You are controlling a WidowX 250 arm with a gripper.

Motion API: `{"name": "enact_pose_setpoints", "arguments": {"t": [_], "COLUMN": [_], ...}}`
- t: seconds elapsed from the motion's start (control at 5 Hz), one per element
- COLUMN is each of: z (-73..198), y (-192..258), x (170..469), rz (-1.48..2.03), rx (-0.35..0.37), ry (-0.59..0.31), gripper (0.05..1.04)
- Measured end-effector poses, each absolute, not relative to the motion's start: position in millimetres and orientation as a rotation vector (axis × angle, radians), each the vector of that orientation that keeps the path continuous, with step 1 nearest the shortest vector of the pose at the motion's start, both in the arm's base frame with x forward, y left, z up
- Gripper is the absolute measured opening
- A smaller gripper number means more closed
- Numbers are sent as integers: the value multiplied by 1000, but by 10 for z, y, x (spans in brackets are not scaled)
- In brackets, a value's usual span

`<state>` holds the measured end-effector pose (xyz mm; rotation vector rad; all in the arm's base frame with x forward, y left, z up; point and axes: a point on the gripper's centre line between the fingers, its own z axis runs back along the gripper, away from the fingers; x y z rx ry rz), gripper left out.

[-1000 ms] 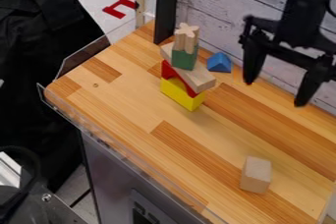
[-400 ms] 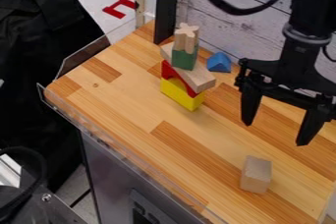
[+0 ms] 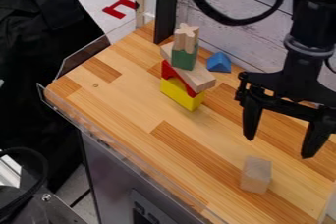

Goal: Place the block on top of the plus

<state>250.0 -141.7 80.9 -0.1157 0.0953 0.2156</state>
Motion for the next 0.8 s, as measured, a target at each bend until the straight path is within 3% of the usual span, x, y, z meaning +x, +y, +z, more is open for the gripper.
{"name": "enact_pose_setpoints", "arguments": {"t": [0.8], "z": [568], "y": [-1316], "x": [2563], "rz": [277], "rx": [-68], "ry": [204], "gripper": [1000]}}
